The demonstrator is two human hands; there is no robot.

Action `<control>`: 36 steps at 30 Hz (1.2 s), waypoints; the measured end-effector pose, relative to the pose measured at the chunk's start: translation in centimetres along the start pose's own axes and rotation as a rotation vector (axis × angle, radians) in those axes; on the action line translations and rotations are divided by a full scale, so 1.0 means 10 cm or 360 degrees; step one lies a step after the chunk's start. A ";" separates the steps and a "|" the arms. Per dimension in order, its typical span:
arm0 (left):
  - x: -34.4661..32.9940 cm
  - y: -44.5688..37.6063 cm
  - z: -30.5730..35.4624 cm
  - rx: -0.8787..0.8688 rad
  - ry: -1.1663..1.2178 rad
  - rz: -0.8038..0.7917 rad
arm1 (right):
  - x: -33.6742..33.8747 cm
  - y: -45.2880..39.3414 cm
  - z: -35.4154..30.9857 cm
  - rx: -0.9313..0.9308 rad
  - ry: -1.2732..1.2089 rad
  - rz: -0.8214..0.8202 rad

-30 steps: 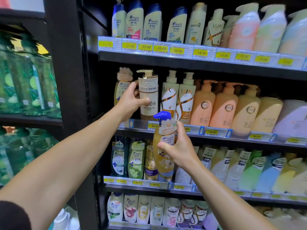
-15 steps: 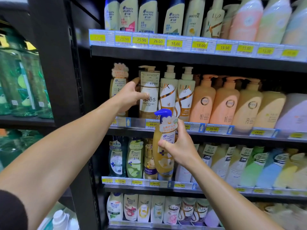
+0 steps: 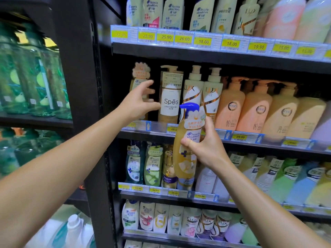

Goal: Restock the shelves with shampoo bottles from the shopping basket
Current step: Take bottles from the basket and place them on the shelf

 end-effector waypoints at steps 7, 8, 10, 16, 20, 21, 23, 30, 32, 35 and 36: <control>-0.48 0.89 0.33 -0.0205 -0.0068 -0.0133 | -0.06 -0.10 -0.43 0.0098 -0.0167 0.0164; -0.55 0.95 0.35 -0.0231 -0.0177 -0.0120 | -0.09 -0.12 -0.49 0.0107 -0.0188 0.0202; -0.62 1.01 0.35 -0.0260 -0.0392 -0.0044 | -0.15 -0.15 -0.60 0.0118 -0.0217 0.0256; -0.34 0.92 0.32 -0.0205 -0.0704 0.0348 | -0.38 -0.20 -0.82 0.0161 -0.0262 0.0232; -0.10 0.81 0.32 -0.0234 -0.0788 0.0443 | -0.41 -0.16 -0.96 0.0247 -0.0287 0.0141; -0.04 0.77 0.34 -0.0272 -0.0797 0.0478 | -0.40 -0.15 -1.00 0.0292 -0.0305 0.0118; 0.08 0.70 0.39 -0.0400 -0.0759 0.0568 | -0.38 -0.11 -1.10 0.0427 -0.0346 0.0046; 0.35 0.40 0.41 -0.0732 -0.0580 0.0991 | -0.42 -0.10 -0.60 0.0509 0.0584 0.0152; 0.37 0.34 0.30 -0.0612 -0.0623 0.1037 | -0.51 -0.12 -0.39 0.0514 0.0982 0.0145; 0.34 0.32 0.10 -0.0483 -0.0555 0.1010 | -0.56 -0.14 -0.22 0.0505 0.1346 0.0197; 0.34 0.33 0.05 -0.0445 -0.0544 0.0993 | -0.57 -0.14 -0.19 0.0496 0.1403 0.0209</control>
Point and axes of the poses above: each hand's wrist, its own y-axis away from the middle knuckle, its own x-axis out of the back of the hand, z = x × y, the point moved 9 cm from there along -y, towards the middle knuckle, and after that the axes turned 13 degrees about -x, right-handed, at the moved point
